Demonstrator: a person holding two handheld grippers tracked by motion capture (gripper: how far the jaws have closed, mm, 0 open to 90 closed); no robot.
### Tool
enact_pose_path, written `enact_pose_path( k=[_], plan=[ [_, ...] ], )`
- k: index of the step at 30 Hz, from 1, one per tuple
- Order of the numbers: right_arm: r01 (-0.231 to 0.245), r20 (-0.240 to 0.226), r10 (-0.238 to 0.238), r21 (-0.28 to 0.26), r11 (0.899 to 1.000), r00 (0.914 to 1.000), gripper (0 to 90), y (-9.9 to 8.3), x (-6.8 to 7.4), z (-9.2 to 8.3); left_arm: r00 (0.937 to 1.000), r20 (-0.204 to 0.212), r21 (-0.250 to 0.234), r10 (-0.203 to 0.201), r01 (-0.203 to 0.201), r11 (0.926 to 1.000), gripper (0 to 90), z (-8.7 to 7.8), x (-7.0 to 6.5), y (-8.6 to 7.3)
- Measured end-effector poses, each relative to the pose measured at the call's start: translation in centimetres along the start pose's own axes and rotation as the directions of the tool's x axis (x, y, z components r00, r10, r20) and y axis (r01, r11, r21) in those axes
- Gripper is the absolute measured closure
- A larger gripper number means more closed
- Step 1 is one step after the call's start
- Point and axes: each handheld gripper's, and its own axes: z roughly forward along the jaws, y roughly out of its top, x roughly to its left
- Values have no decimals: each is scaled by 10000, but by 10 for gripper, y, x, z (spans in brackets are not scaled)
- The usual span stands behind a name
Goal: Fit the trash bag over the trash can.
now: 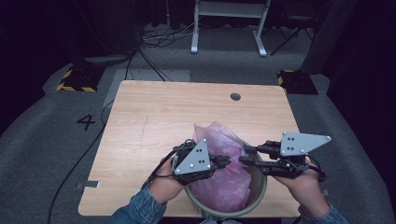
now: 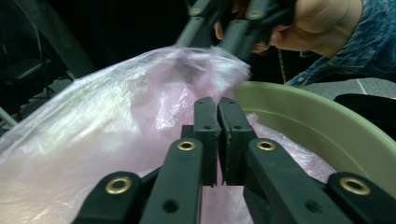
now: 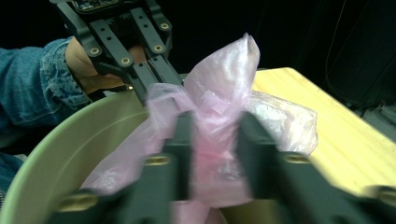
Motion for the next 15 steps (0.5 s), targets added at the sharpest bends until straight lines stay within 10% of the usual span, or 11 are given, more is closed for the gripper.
enact_pose_path(
  k=[15],
  plan=[
    [-268,712,276,-132,9996,9971,900,0,-6,-20,9979,-621,-634,-192,153,9979,900,-23,3,-3]
  ],
)
